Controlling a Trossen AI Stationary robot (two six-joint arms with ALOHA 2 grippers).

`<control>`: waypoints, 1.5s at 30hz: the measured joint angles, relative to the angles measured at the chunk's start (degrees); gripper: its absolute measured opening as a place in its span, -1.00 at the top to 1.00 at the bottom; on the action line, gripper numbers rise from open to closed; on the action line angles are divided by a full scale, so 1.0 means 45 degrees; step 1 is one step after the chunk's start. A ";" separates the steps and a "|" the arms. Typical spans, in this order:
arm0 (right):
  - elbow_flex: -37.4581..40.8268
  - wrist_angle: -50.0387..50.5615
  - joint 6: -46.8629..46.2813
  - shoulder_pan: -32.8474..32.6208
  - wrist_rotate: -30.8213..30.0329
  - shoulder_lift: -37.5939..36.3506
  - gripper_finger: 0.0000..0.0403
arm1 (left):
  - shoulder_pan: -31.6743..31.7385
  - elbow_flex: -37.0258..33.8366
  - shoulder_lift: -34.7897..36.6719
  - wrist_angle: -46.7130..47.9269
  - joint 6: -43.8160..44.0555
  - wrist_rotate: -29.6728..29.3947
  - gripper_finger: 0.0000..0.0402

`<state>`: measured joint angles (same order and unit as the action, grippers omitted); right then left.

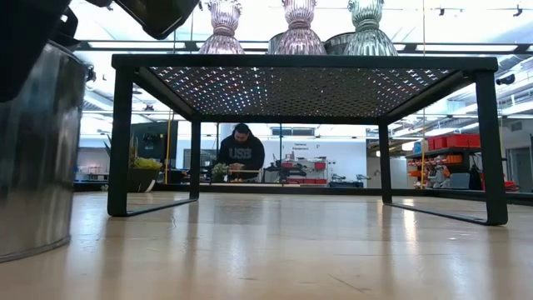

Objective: Pick & Place candle stick holders
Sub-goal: Put the silver scented candle on the shelf aligned with the silver scented candles

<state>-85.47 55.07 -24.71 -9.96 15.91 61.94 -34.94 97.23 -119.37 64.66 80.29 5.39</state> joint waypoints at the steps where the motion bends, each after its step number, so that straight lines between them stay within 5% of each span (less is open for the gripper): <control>1: 0.0000 0.0003 -0.0001 0.0000 0.0000 0.0000 0.39 | 0.0000 0.0000 0.0000 0.0014 0.0005 0.0102 -0.80; 14: 0.0000 0.0017 0.0087 0.0000 -0.0337 -0.0003 0.39 | -0.0024 0.1541 0.0000 0.2581 -0.0481 0.1487 -0.80; 24: 0.0000 0.0037 0.0092 -0.0003 -0.0337 -0.0003 0.39 | -0.0073 0.4938 0.0111 0.5771 -0.1170 0.1487 -0.80; 34: 0.0000 -0.0016 0.0107 0.0000 -0.0337 0.0002 0.39 | 0.0653 0.6081 0.2175 0.5642 -0.0425 0.0749 -0.80; 45: 0.0000 -0.0026 0.0035 -0.0005 -0.0444 0.0002 0.39 | 0.3230 0.6091 0.4967 0.5659 -0.0949 -0.1062 -0.80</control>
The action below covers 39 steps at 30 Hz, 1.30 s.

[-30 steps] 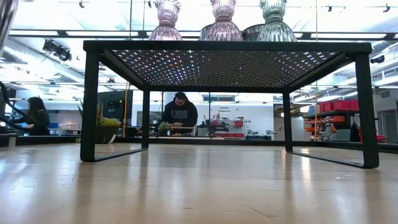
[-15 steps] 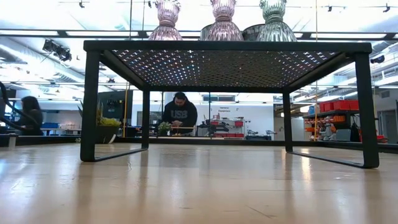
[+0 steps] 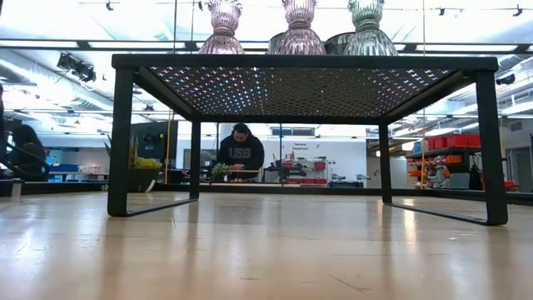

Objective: Pick & Place candle stick holders
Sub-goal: Put the silver scented candle on the shelf aligned with the silver scented candles

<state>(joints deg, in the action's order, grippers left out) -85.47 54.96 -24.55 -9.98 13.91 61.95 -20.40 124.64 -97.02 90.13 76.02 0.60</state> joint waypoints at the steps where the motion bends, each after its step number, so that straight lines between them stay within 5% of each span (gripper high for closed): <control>1: 0.0000 0.0000 -0.0041 0.0000 -0.0036 0.0000 0.39 | 0.0312 0.0000 0.0205 0.0005 -0.0102 -0.0252 -0.80; 7: 0.0000 -0.0010 -0.0098 0.0005 -0.0600 0.0000 0.39 | 0.2445 0.0000 0.1039 -0.0005 -0.1640 -0.1268 -0.80; 21: 0.0000 -0.0015 -0.1438 0.0005 -0.2382 0.0000 0.39 | 0.6819 -0.0430 0.0409 -0.0027 -0.8096 -0.0053 -0.80; 39: 0.0000 -0.0010 -0.1692 0.0005 -0.3332 0.0003 0.39 | 0.7309 -0.1987 -0.1464 -0.0069 -1.0189 0.1256 -0.80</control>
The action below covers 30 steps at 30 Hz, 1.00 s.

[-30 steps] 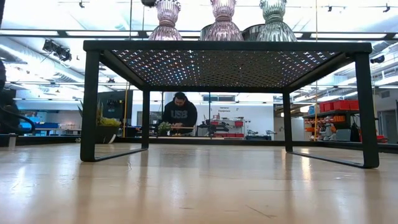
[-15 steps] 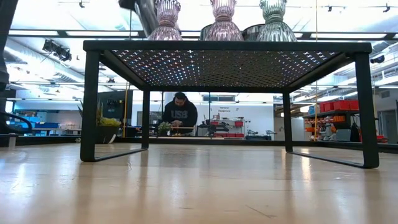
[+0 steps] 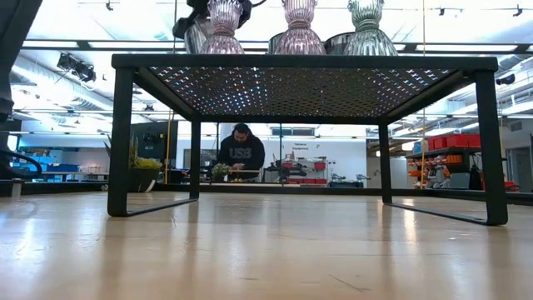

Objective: Pick & Place candle stick holders
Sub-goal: Put the silver scented candle on the shelf aligned with the silver scented candles

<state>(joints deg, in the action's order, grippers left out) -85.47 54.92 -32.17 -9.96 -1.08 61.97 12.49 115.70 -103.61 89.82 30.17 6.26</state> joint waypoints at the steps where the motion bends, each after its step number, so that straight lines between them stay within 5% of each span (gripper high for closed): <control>1: 0.0000 0.0000 0.0012 0.0000 0.0000 -0.0003 0.39 | -0.0041 0.0000 -0.0061 -0.0027 0.0008 0.0049 -0.80; 30: 0.0000 0.0010 0.0595 0.0000 0.0000 0.0001 0.39 | -0.0705 0.0010 -0.1354 -0.1322 0.0165 0.0883 -0.90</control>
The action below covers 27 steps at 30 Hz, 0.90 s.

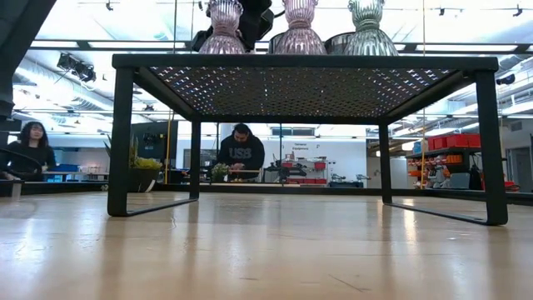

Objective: Pick & Place candle stick holders
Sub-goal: Put the silver scented candle on the shelf aligned with the silver scented candles

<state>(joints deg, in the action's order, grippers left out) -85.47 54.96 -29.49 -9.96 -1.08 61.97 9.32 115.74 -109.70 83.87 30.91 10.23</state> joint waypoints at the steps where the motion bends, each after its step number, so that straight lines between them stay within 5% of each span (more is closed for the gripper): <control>1: 0.0000 0.0000 0.0026 0.0000 0.0000 -0.0003 0.39 | -0.0021 0.0005 -0.0037 -0.0073 0.0055 0.0039 -0.86; 27: 0.0000 0.0005 0.0382 0.0000 0.0000 0.0002 0.39 | -0.0129 0.0015 -0.0090 -0.0322 0.0331 0.0026 -0.92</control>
<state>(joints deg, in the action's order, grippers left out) -85.47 54.98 -27.77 -9.96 -1.08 61.98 8.73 115.81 -110.10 82.42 32.40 10.35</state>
